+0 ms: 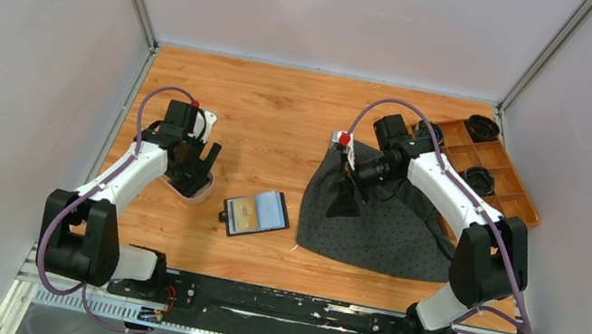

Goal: Put the credit cards into the card holder
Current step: Move the storage box to the center of the board.

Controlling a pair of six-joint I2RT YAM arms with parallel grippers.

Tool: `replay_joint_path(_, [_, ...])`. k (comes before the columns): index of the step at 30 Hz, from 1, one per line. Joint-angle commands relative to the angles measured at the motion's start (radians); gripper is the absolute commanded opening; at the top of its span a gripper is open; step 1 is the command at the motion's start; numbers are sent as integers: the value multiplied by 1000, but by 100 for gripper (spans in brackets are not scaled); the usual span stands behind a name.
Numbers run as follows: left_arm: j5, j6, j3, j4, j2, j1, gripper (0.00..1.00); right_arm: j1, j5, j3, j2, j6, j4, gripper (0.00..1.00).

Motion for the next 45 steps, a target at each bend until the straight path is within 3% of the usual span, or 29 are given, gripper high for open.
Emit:
replay_joint_path(1, [0, 9, -13, -1, 6, 9, 100, -13, -25, 24, 7, -18, -28, 84])
replay_joint_path(30, [9, 9, -10, -4, 12, 9, 98, -13, -21, 28, 11, -24, -36, 84])
replay_joint_path(45, [48, 20, 36, -37, 114, 8, 81, -13, -31, 49, 33, -40, -72, 84])
